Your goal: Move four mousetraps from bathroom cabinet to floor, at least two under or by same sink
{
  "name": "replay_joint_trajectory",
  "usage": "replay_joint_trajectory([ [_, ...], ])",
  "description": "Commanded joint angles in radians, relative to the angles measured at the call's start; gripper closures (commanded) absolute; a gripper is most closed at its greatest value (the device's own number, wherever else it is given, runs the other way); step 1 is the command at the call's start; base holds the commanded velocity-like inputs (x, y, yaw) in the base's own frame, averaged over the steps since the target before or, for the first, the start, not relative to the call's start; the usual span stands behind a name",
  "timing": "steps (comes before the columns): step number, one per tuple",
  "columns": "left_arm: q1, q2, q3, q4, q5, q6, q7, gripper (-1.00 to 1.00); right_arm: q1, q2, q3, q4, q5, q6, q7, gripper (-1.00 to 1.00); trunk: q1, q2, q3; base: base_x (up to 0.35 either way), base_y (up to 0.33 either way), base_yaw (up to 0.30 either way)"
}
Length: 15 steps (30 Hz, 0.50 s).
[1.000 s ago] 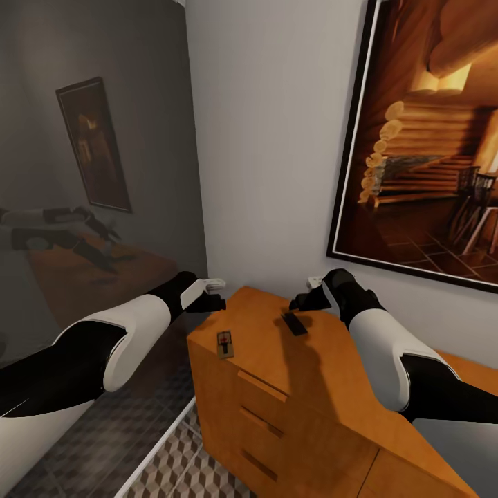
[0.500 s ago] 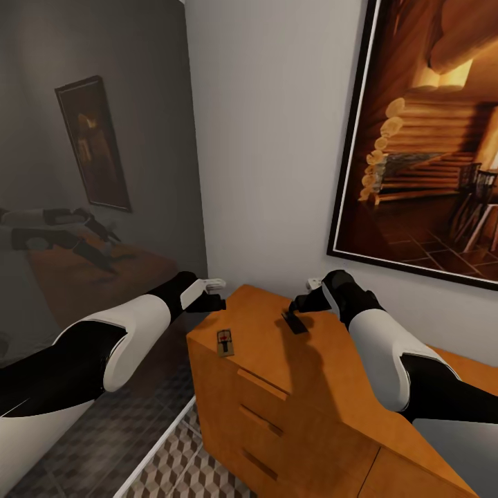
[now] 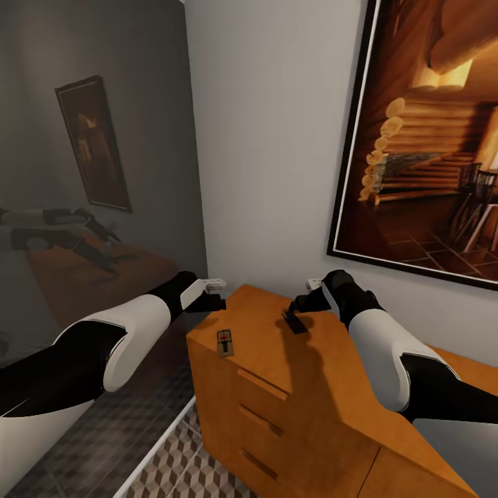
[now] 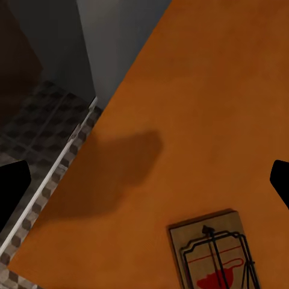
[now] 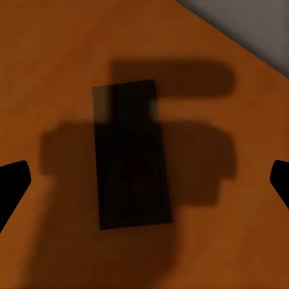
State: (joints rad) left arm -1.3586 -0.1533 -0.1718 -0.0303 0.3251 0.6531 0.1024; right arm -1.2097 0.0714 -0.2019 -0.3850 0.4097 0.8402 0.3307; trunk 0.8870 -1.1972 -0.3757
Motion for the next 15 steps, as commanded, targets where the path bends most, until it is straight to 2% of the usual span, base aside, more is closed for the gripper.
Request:
replay_joint_trajectory([
  [1,0.0,0.0,-0.006,-0.002,0.011,0.005,0.006,-1.0,-0.001,0.001,-0.007,-0.002,0.011,0.003,0.007,-1.0,0.0,-0.001,-0.001,0.0,0.0,0.0],
  [15,-0.001,0.0,-0.006,-0.002,0.011,0.005,0.006,-1.0,-0.001,0.001,-0.008,-0.002,0.011,0.003,0.007,-1.0,0.0,-0.001,-0.001,0.0,0.0,0.0],
])
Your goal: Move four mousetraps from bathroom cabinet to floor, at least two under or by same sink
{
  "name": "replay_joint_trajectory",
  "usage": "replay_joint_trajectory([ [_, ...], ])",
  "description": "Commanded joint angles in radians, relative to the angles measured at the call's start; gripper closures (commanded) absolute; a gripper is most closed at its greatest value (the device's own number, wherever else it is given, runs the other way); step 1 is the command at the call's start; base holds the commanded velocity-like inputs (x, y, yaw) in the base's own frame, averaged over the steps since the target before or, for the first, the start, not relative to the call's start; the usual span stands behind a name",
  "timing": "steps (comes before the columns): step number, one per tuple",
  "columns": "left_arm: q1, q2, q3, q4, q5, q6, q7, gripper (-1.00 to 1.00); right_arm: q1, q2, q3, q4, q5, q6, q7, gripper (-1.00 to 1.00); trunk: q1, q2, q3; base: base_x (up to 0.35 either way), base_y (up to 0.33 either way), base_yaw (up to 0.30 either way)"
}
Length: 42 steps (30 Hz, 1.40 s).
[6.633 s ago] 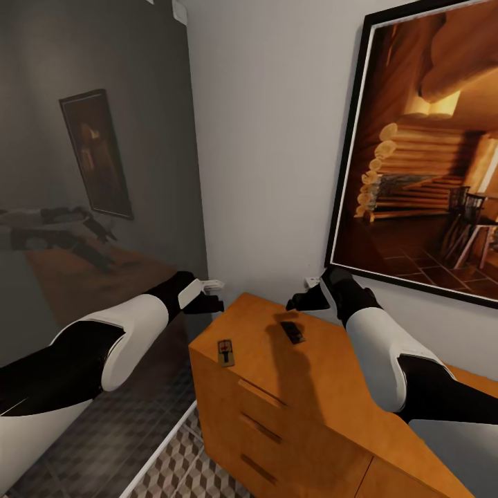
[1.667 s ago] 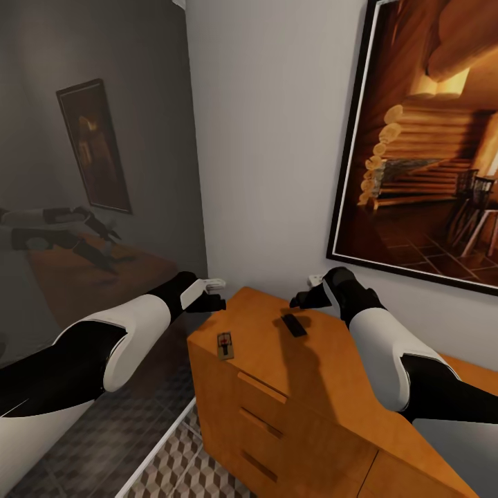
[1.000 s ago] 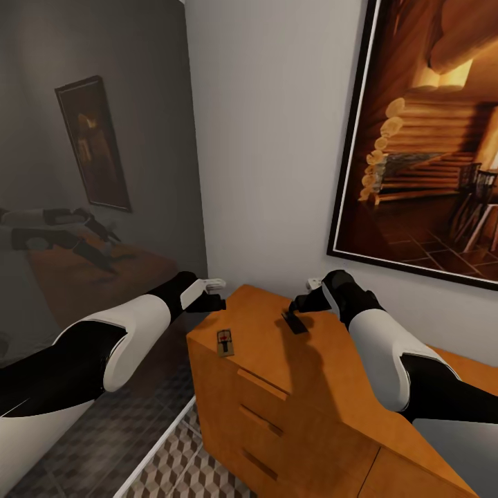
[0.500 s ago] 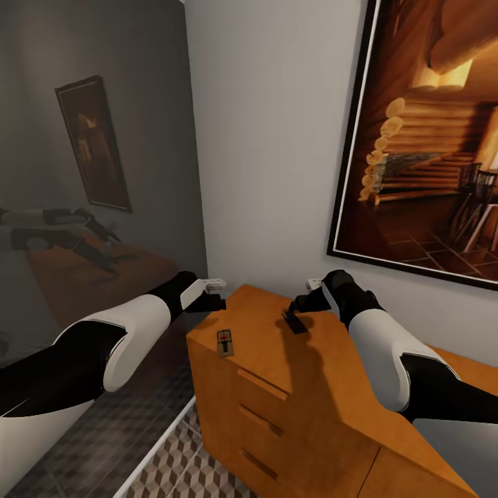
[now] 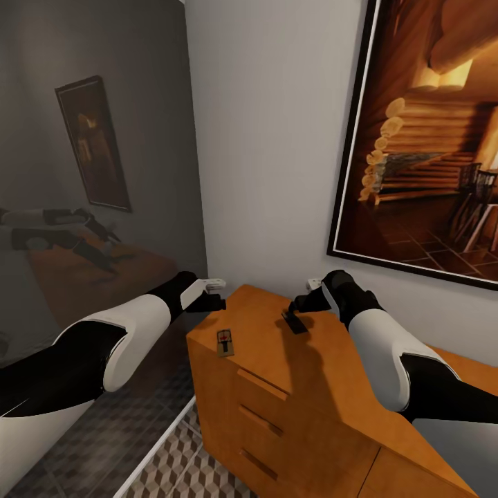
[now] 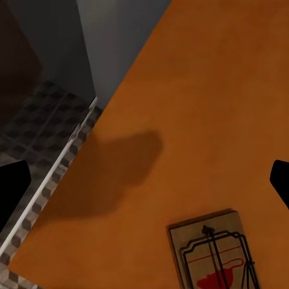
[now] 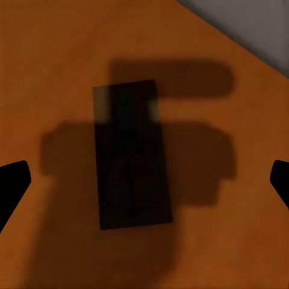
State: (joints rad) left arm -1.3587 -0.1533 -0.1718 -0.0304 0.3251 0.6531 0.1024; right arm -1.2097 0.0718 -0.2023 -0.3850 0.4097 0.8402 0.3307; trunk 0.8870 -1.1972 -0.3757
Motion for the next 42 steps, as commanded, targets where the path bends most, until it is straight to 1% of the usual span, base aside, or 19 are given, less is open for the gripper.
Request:
replay_joint_trajectory([
  [1,0.0,0.0,-0.006,-0.002,0.011,0.005,0.006,-1.0,-0.001,0.001,-0.007,-0.002,0.011,0.003,0.007,-1.0,0.0,-0.001,-0.001,0.0,0.0,0.0],
  [42,0.0,0.0,-0.006,-0.001,0.011,0.005,0.006,-1.0,-0.001,0.0,-0.009,0.0,0.01,0.003,0.007,-1.0,0.0,-0.001,-0.001,0.0,0.0,0.0],
])
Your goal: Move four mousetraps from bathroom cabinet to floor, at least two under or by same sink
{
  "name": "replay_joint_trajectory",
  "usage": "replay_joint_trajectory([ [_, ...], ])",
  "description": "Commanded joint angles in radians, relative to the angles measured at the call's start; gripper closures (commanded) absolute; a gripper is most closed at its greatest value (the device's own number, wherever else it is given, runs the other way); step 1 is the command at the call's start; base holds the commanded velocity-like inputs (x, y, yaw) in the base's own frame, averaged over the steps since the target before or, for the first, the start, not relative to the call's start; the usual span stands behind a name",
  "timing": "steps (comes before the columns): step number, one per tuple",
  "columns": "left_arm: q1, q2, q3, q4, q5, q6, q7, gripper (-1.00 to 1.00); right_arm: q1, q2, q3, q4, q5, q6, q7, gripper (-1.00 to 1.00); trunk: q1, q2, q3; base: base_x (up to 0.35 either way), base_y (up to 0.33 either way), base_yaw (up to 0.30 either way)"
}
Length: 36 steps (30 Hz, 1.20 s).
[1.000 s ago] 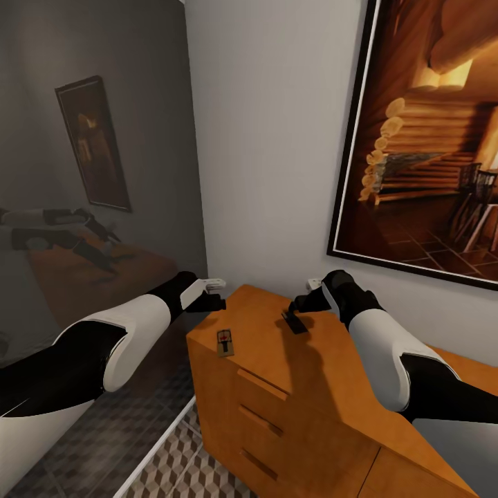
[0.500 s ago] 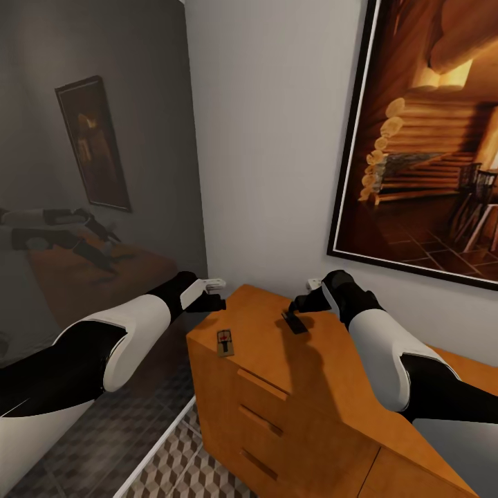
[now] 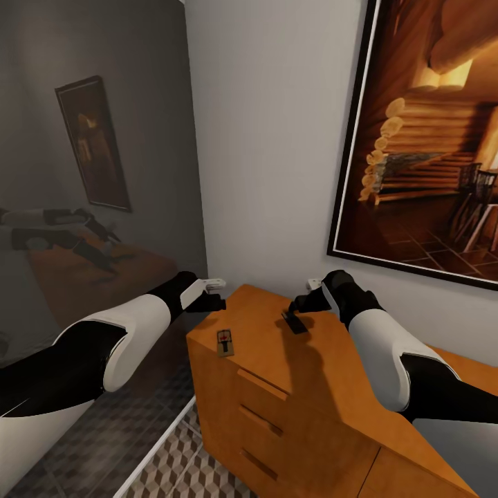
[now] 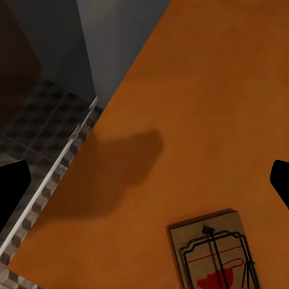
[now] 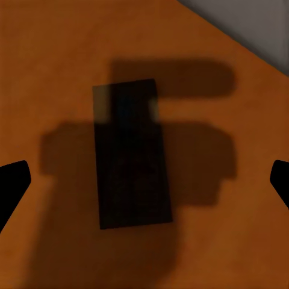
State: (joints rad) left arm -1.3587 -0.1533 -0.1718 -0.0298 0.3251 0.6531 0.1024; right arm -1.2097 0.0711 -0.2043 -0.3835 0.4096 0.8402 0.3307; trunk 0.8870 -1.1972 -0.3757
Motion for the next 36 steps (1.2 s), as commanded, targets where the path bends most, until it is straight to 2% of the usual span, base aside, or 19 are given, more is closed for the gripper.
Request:
replay_joint_trajectory([
  [1,0.0,0.0,-0.006,-0.002,0.011,0.005,0.006,-1.0,-0.001,0.001,-0.007,-0.002,0.011,0.003,0.007,-1.0,0.0,-0.001,-0.001,0.0,0.0,0.0],
  [36,0.0,0.0,-0.006,-0.008,0.011,0.005,0.006,-1.0,-0.001,0.001,-0.006,-0.002,0.013,0.003,0.007,-1.0,0.0,-0.001,-0.001,0.0,0.0,0.0],
])
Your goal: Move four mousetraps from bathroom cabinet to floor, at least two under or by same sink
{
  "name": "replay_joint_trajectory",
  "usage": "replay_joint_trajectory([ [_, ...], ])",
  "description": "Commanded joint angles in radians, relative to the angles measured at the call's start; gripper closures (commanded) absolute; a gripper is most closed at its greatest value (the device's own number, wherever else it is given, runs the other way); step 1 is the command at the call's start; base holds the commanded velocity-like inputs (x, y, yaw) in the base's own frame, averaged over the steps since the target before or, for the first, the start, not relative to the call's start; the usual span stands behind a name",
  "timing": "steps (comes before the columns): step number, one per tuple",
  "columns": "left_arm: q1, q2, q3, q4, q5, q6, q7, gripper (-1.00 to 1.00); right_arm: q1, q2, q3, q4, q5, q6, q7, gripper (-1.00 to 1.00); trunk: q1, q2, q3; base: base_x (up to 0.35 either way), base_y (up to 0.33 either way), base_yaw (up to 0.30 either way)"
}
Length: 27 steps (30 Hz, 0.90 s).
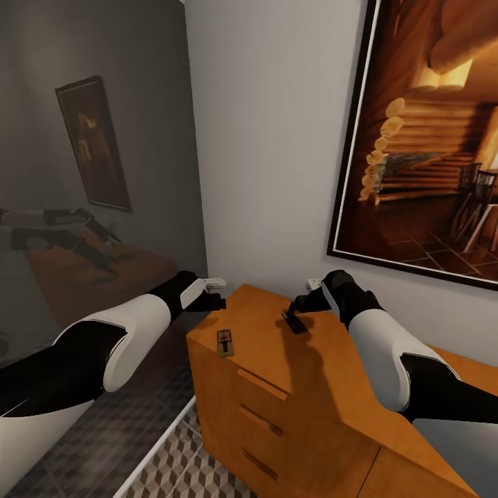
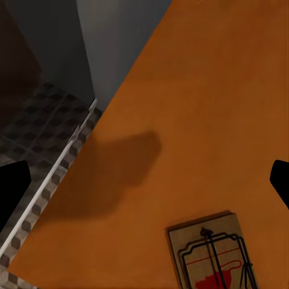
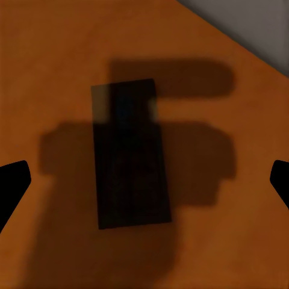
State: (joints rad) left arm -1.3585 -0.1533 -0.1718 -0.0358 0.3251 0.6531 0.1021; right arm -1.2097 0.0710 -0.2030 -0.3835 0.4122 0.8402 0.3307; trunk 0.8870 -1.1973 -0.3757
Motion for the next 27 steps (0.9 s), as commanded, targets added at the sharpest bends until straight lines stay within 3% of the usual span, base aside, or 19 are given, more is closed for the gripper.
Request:
replay_joint_trajectory([
  [1,0.0,0.0,-0.006,-0.002,0.011,0.005,0.007,-1.0,-0.001,0.001,-0.007,-0.002,0.01,0.003,0.007,-1.0,0.0,-0.001,-0.001,0.0,0.0,0.0],
  [27,-0.001,0.0,-0.006,-0.003,0.011,0.005,0.007,-1.0,-0.001,0.001,-0.007,-0.001,0.01,0.003,0.007,-1.0,0.0,-0.001,-0.001,0.0,0.0,0.0],
])
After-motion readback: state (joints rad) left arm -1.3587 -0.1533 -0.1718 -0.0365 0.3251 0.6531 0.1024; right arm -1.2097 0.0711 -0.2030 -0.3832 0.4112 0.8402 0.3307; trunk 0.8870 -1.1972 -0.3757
